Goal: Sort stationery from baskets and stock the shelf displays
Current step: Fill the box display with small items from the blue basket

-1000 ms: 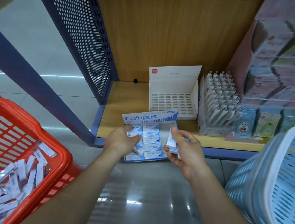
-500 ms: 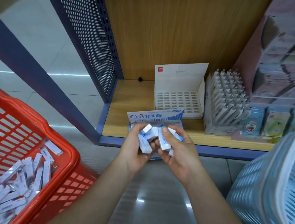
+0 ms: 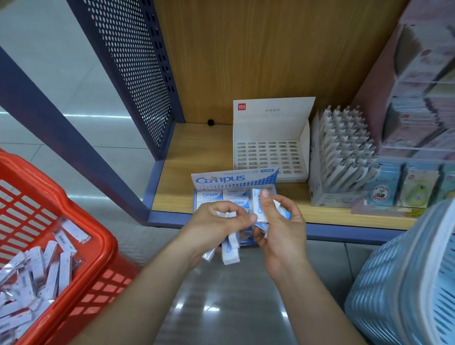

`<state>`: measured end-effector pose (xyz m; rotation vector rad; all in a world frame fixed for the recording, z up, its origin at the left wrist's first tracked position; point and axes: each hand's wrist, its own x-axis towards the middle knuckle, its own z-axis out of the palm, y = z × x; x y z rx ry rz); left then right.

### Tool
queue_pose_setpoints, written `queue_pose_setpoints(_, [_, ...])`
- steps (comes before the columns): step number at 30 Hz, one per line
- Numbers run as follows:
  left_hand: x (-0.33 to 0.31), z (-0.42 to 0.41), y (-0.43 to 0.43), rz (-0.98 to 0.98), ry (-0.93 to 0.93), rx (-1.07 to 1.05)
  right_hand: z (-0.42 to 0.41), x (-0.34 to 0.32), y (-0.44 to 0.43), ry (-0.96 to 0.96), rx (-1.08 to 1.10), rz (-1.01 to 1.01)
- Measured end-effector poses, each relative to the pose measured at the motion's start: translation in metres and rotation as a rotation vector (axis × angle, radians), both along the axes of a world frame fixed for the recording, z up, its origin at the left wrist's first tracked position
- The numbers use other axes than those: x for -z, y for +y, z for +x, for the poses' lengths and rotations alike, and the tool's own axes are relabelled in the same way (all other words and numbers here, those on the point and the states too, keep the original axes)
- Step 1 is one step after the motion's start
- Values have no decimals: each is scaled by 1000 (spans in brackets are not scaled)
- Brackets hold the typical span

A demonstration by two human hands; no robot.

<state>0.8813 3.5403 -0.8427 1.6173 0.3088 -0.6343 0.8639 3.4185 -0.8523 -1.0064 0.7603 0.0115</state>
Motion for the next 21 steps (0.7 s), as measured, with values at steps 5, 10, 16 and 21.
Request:
queue_pose_setpoints(5, [-5, -1, -3, 103, -126, 42, -1, 5, 6, -59, 50, -93])
queue_pose_setpoints(10, [-4, -5, -15, 6, -43, -56, 1, 11, 11, -92, 14, -108])
queue_pose_setpoints(16, [-3, -6, -15, -78, 13, -119, -3, 17, 9, -96, -89, -122])
queue_pose_setpoints(21, [3, -3, -7, -127, 90, -192, -6, 10, 5, -106, -212, -5])
